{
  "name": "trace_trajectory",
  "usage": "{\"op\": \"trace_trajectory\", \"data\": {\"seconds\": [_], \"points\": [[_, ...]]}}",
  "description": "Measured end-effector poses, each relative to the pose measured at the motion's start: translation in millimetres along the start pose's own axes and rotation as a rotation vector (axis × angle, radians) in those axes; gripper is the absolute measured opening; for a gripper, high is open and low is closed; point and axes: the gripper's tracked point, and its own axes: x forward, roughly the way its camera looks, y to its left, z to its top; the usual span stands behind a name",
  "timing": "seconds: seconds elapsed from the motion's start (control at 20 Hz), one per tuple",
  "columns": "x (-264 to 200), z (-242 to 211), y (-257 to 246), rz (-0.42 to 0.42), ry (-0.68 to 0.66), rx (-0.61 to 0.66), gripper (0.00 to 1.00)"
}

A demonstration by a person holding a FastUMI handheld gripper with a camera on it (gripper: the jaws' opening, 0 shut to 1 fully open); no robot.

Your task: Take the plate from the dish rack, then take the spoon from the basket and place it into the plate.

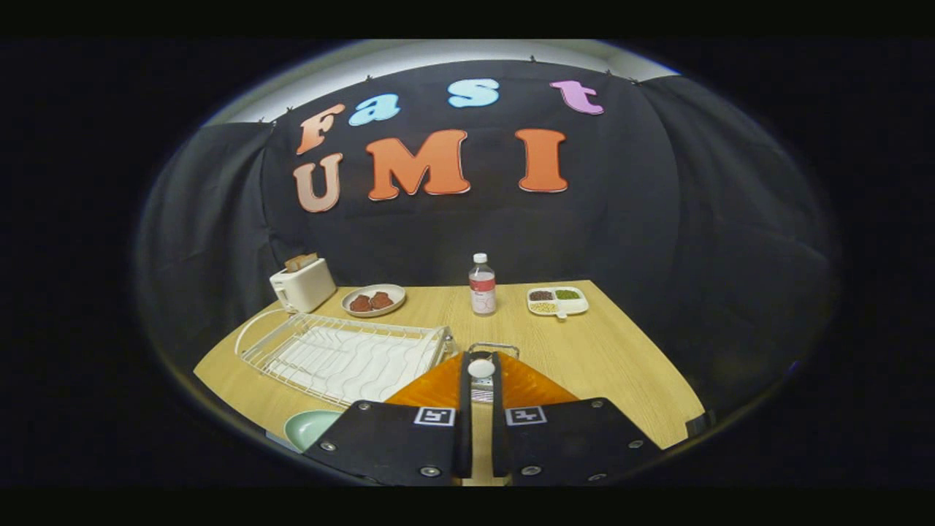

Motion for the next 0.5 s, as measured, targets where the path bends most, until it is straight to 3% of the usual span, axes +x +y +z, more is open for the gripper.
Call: {"op": "trace_trajectory", "data": {"seconds": [0.5], "points": [[-59,-9,33,0.100,0.043,0.001,0.11]]}}
